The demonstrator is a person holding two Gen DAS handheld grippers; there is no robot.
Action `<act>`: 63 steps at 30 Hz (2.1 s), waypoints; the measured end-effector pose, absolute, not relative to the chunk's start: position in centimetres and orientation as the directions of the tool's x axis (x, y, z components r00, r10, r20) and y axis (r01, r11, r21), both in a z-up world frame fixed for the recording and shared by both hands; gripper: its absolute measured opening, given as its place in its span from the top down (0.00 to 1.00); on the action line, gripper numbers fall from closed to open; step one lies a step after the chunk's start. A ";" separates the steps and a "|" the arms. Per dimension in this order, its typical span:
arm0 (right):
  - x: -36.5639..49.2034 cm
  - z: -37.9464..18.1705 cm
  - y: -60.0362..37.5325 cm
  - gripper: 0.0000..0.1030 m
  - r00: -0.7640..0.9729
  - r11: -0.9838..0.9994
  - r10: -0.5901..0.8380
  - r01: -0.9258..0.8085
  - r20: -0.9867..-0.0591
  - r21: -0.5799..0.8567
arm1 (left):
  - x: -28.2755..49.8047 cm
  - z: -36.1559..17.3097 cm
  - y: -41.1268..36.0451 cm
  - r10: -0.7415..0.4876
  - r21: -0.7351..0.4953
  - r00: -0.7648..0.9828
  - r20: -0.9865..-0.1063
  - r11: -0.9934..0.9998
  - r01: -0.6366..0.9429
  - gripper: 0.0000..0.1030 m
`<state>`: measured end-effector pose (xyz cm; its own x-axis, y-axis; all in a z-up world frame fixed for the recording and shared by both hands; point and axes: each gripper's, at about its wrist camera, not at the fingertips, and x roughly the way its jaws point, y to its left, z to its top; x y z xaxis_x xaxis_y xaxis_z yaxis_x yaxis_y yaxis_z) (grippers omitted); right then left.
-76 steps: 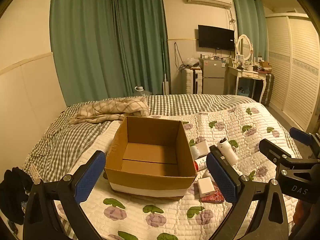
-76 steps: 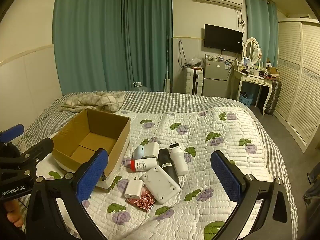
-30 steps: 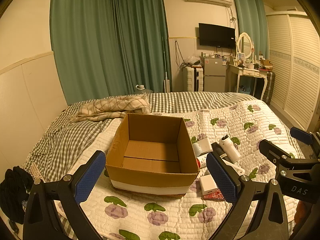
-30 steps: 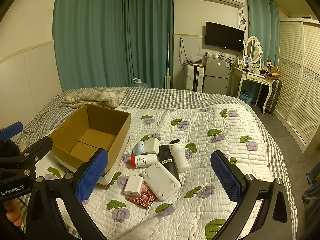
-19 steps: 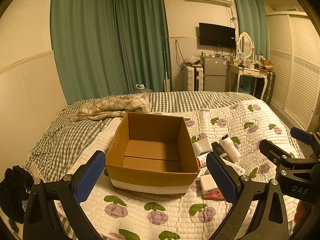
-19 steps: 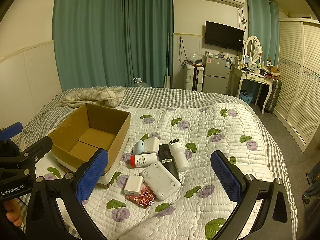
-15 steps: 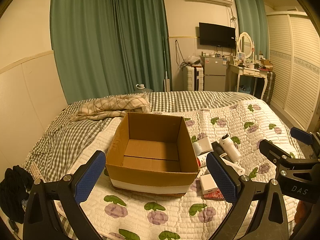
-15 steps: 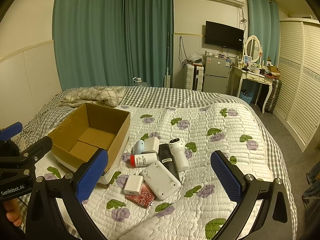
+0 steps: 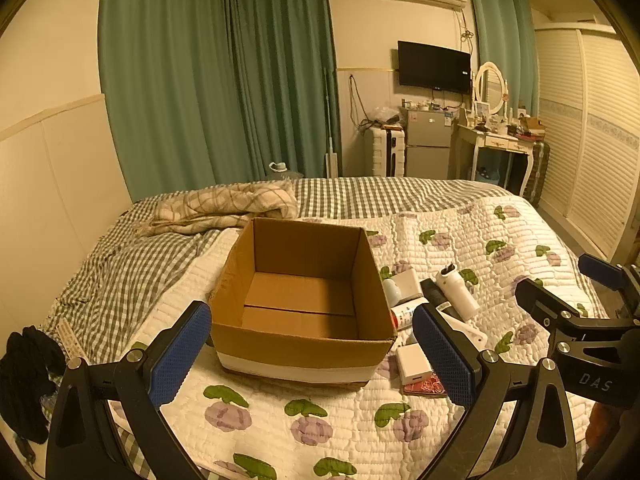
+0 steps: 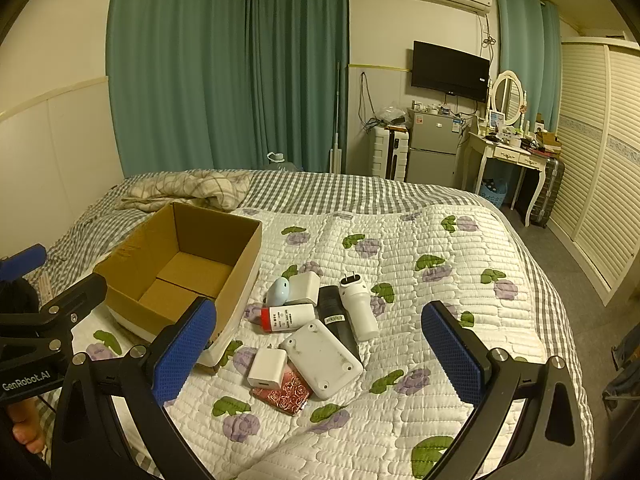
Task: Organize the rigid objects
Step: 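Reach the right tool to the white rectangular device and grasp it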
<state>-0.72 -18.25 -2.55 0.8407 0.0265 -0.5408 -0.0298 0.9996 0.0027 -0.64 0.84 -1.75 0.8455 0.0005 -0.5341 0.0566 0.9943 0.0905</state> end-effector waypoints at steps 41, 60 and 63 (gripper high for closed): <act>10.7 -12.9 -21.3 0.00 0.586 0.925 0.078 -0.344 -0.806 -0.161 | 12.6 -7.9 8.2 0.184 0.256 0.514 -0.838 0.964 0.071 0.93; 13.3 -20.0 -17.0 0.23 0.371 0.848 0.050 -0.507 -0.927 -0.157 | 12.8 -8.0 7.8 0.203 0.284 0.498 -0.843 0.954 0.092 0.93; 13.7 -20.1 -16.9 0.23 0.363 0.854 0.056 -0.500 -0.930 -0.143 | 12.8 -8.0 7.8 0.204 0.286 0.497 -0.843 0.954 0.093 0.93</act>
<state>13.73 -16.88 -20.13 0.3627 0.0560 -0.9302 -0.4998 0.8542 -0.1435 12.79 7.81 -8.04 0.4974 0.2040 -0.8432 0.0928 0.9538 0.2856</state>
